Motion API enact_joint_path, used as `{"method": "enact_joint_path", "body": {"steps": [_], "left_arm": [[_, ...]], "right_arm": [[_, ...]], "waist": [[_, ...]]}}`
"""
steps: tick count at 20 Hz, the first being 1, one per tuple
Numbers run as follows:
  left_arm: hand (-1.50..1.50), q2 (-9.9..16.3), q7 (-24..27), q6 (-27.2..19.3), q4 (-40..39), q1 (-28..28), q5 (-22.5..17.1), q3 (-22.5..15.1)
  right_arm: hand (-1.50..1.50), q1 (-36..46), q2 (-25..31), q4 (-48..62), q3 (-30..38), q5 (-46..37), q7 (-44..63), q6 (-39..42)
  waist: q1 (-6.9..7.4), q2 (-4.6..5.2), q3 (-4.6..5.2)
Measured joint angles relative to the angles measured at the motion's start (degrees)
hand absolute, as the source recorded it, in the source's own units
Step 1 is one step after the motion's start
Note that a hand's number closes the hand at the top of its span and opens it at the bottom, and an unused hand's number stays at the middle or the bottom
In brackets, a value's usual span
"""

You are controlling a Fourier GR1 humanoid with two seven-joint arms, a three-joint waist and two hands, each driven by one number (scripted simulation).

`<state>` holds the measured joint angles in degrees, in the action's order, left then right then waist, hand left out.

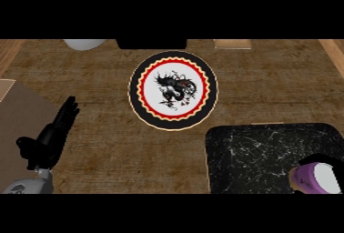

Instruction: Pick the can from the tray and place it in the plate

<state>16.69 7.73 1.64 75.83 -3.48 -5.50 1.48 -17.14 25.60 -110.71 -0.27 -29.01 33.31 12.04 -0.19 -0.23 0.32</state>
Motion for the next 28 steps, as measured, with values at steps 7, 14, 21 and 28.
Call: {"method": "enact_joint_path", "body": {"steps": [7, 14, 21, 28], "left_arm": [[0.00, -1.8, 1.2, -0.1, -1.3, -0.4, 1.8, 0.5], [0.00, -1.7, -0.4, 0.4, 1.4, 1.0, 1.7, 0.8], [0.00, -3.1, 1.1, -0.4, -0.6, 0.3, 3.1, 0.6], [0.00, -2.7, 1.1, 0.7, -1.3, -0.3, 3.0, 1.4]], "right_arm": [[1.50, 1.2, -2.2, 2.3, 0.6, -4.7, -6.3, -1.6], [1.50, -3.3, -8.8, -4.0, -5.6, -21.5, 1.5, -11.1], [1.50, -7.7, -17.6, -11.6, -20.0, -42.0, 11.2, -17.3], [1.50, -6.0, -21.0, -22.0, -33.0, -57.5, 19.0, -11.1]], "waist": [[-0.09, -0.12, 0.21], [-0.25, -0.26, 0.40], [-0.26, -0.04, 0.04], [-0.07, 0.07, -0.20]]}}
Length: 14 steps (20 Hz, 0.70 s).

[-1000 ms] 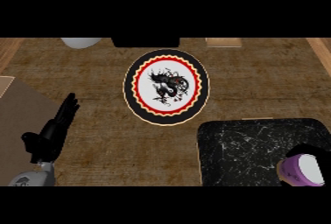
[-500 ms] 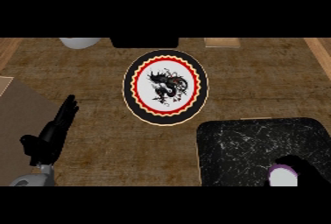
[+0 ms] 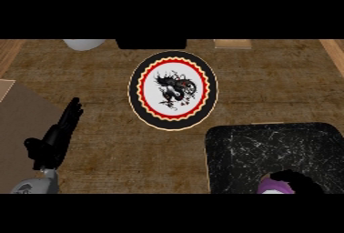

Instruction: Pick the can from the tray and place it in the plate

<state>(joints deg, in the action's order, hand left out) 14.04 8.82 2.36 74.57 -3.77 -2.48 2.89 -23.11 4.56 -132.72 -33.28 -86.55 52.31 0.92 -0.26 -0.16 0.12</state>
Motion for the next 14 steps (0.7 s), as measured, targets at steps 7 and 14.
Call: {"method": "enact_joint_path", "body": {"steps": [7, 14], "left_arm": [[0.00, -0.3, -1.9, 0.4, 2.5, 0.7, 0.2, -0.3], [0.00, -0.8, -1.6, 0.7, 2.0, 0.4, 0.8, 0.1]], "right_arm": [[1.50, 11.6, -3.2, -4.0, -6.2, -11.6, 3.3, 6.2], [1.50, 30.8, -4.1, 2.6, -4.4, -6.4, 7.8, 10.5]], "waist": [[0.36, 0.04, -0.04], [0.74, 0.19, -0.06]]}}
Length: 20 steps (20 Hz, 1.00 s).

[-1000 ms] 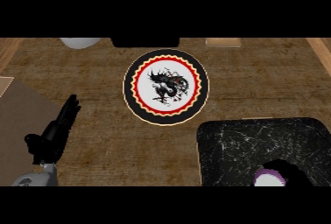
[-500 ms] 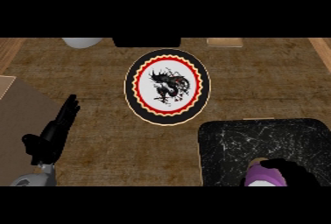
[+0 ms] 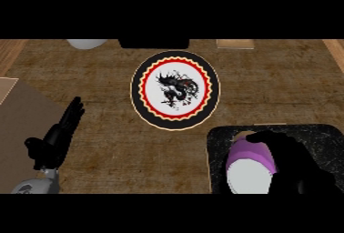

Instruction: Pick the can from the tray and place it in the plate

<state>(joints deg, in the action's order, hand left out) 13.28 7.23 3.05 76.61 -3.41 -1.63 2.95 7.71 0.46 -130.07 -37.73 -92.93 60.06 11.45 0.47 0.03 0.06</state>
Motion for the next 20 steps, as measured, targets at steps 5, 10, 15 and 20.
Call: {"method": "enact_joint_path", "body": {"steps": [5, 10, 15, 20], "left_arm": [[0.00, 0.8, -1.2, 0.8, 1.3, -0.1, -0.6, 0.9], [0.00, 0.1, -1.3, 0.6, 0.9, -0.9, 0.1, 0.5], [0.00, -0.5, -0.7, 0.6, 0.6, -0.8, 0.7, 0.1], [0.00, -0.8, -0.2, 0.6, -0.3, -1.6, 1.1, 0.2]], "right_arm": [[1.50, 11.6, -0.1, 9.1, 6.4, 8.5, 0.8, 0.0], [1.50, 22.4, -0.2, 21.3, 10.9, 17.1, 1.6, -2.5], [1.50, 29.7, -0.2, 37.4, 13.6, 22.3, 0.3, -11.5], [1.50, 37.3, -0.2, 52.8, 14.5, 27.1, -1.1, -20.4]], "waist": [[0.36, 0.08, -0.02], [0.64, 0.16, -0.03], [1.17, 0.31, -0.04], [1.46, 0.41, -0.03]]}}
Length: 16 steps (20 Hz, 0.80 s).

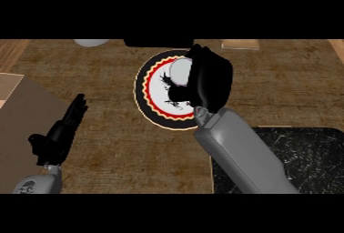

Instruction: Pick the can from the tray and place it in the plate

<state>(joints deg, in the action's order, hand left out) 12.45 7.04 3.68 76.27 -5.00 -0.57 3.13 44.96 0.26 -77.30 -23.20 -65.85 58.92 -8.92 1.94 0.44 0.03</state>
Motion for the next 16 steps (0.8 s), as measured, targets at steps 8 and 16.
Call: {"method": "enact_joint_path", "body": {"steps": [8, 16], "left_arm": [[0.00, -0.6, 0.0, 0.1, -1.2, -1.4, 0.6, -0.4], [0.00, -0.9, -0.5, 0.2, -1.2, -1.8, 0.4, -0.3]], "right_arm": [[-1.50, 5.9, 0.1, 14.7, 2.7, 4.6, 0.1, -15.7], [-1.50, 9.1, 0.1, 25.8, 4.3, 11.4, -1.1, -28.2]], "waist": [[0.79, 0.22, -0.01], [1.38, 0.24, -0.04]]}}
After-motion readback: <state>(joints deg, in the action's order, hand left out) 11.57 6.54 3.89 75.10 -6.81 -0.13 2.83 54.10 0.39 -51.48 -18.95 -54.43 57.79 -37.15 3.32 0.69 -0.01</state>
